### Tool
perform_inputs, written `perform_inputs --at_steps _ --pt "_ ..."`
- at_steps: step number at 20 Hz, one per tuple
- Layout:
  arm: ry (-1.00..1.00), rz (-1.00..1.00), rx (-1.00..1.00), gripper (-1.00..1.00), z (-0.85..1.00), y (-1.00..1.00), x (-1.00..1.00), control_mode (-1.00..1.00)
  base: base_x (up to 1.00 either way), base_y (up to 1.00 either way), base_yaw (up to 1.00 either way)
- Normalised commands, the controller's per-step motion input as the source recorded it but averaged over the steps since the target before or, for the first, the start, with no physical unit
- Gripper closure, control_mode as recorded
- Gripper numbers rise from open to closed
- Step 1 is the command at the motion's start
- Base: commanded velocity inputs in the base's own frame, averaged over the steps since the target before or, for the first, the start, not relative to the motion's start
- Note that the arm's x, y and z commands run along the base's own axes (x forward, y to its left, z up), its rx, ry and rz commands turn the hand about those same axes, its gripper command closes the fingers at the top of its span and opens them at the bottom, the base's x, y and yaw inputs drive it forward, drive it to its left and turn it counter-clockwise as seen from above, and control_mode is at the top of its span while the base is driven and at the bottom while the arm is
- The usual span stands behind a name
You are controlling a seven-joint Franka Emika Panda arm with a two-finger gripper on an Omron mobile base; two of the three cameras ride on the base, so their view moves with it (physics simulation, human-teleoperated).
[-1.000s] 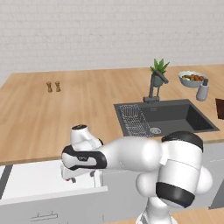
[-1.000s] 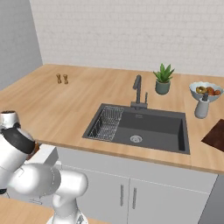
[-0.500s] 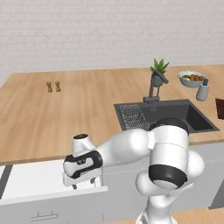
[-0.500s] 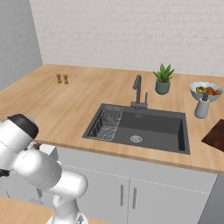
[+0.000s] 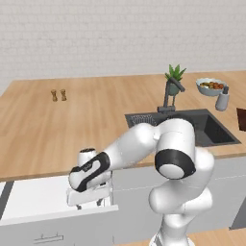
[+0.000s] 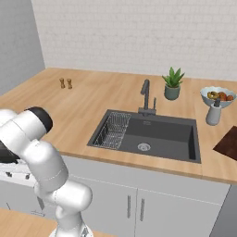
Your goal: Pick up the knife from the drawer and place it on the cutting board. Then place the meat from the plate to the cutting board.
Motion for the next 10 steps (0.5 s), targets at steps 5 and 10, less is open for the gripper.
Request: perform_inputs --at_steps 5,10 --pt "0.20 0.00 0.00 -1.00 -0.18 0.20 -0.22 -1.00 0.00 0.00 0.00" --pt "0.15 0.00 0.00 -1.00 -0.29 0.18 -0.47 -1.00 0.00 0.00 0.00"
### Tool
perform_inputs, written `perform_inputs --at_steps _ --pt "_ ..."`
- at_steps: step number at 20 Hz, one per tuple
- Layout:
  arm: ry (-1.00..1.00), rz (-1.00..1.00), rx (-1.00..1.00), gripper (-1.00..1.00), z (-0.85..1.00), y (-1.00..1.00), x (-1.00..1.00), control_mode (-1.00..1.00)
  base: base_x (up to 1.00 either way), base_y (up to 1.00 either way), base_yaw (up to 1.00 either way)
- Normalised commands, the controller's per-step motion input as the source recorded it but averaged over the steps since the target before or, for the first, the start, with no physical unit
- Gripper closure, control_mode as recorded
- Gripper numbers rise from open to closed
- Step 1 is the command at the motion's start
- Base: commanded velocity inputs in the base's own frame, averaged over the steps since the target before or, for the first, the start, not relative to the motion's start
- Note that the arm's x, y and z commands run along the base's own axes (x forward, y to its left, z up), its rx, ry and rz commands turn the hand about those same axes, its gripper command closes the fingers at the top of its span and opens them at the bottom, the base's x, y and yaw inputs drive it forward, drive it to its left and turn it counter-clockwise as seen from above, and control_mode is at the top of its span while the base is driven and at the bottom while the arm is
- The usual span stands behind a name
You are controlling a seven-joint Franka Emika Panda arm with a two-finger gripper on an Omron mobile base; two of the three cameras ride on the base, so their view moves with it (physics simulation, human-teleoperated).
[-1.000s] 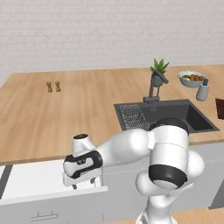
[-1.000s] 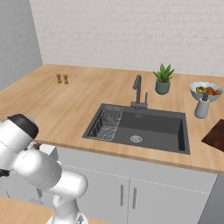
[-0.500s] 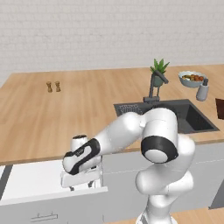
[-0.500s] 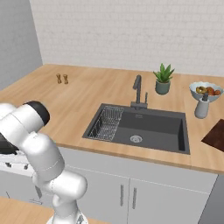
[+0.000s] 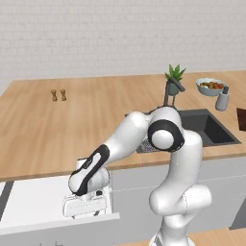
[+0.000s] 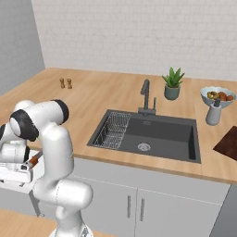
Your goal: Pick up the knife from the drawer and place it on the cutting board. Then place the meat from the plate to the cutting board.
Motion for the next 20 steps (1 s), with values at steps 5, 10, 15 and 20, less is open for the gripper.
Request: perform_inputs --at_steps 5,10,15,20 --pt "0.10 0.00 0.00 -1.00 -0.08 0.17 -0.78 -1.00 0.00 0.00 0.00" --pt "0.04 0.00 0.00 -1.00 0.00 0.11 -0.87 -1.00 0.00 0.00 0.00" --pt "0.00 0.00 0.00 -1.00 0.00 0.04 -1.00 -1.00 0.00 0.00 0.00" --pt "-0.06 0.00 0.00 -1.00 0.42 0.05 -0.43 -1.00 0.00 0.00 0.00"
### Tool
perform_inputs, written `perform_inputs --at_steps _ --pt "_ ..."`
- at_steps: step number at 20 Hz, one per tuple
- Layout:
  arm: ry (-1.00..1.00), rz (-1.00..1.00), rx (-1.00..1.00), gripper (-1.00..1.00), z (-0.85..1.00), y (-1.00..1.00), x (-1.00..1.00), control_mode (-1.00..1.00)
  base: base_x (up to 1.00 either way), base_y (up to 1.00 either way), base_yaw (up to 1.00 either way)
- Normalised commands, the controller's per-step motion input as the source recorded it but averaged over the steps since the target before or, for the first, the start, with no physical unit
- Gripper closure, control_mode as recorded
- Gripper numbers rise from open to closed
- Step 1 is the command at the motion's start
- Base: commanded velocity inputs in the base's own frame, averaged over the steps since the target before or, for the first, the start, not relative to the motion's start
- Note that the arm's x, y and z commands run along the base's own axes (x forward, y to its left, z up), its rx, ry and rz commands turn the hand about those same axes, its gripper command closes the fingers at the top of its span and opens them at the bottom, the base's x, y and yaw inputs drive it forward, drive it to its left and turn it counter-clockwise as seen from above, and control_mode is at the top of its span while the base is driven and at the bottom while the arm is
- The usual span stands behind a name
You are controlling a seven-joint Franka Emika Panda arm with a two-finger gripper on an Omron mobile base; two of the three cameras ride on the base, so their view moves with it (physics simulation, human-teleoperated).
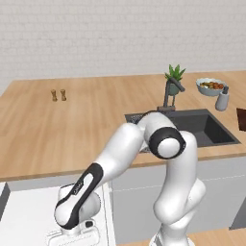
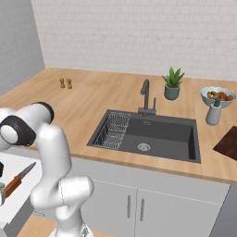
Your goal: Pick up the knife from the drawer and place it on the cutting board. Then place the meat from the plate to the cutting board.
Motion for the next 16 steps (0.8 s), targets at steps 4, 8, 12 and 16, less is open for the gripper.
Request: perform_inputs --at_steps 4,8,12,16 --pt "-0.24 0.00 -0.01 -1.00 0.86 0.35 0.46 -1.00 0.00 0.00 0.00" --pt "-0.30 -0.01 -0.02 -1.00 0.83 0.18 0.89 -1.00 0.00 0.00 0.00" --pt "-0.30 -0.03 0.00 -1.00 0.48 0.05 1.00 -1.00 0.00 0.00 0.00" --pt "-0.31 -0.03 0.00 -1.00 0.13 0.06 0.74 -1.00 0.00 0.00 0.00"
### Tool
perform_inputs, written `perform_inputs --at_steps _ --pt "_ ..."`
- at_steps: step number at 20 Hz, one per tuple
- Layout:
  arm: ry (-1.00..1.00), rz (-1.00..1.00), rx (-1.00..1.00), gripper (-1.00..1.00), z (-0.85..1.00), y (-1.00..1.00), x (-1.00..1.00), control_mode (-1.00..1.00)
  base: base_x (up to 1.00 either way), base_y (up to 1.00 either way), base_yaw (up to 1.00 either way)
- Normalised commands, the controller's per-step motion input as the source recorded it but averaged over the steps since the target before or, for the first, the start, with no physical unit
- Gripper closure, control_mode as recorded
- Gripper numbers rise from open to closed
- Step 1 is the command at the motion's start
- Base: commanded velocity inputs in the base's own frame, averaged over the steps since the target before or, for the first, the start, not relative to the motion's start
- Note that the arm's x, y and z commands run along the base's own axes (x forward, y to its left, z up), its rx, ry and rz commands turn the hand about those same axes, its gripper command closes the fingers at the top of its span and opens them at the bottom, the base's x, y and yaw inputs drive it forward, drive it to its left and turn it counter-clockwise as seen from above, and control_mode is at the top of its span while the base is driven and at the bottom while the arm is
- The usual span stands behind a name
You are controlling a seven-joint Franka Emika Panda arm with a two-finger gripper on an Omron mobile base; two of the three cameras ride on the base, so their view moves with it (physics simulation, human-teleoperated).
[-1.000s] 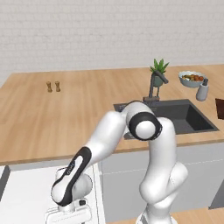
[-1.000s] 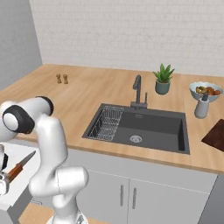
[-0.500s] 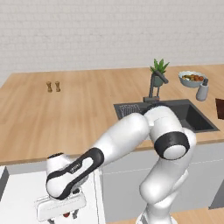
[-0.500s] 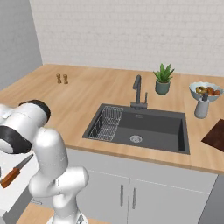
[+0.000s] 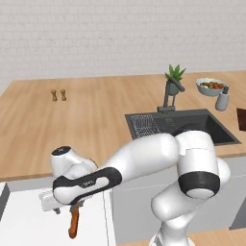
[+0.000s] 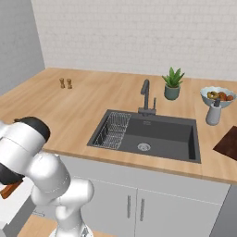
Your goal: Pick up the knife from the drawer and place it on the cutting board. Then place the meat from the plate to the cutting board.
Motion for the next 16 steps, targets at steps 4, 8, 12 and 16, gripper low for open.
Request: perform_inputs --at_steps 4,8,12,16 --pt "-0.29 -0.03 0.00 -1.00 -0.06 0.01 -0.07 -1.00 0.00 0.00 0.00" --pt "-0.10 -0.01 0.00 -1.00 -0.28 0.28 -0.03 -1.00 0.00 0.00 0.00" --pt "0.00 -0.02 0.00 -1.00 -0.27 0.15 0.26 -1.00 0.00 0.00 0.00" --pt "0.05 -0.01 0.00 -1.00 -0.31 0.04 0.21 -1.00 0.00 0.00 0.00"
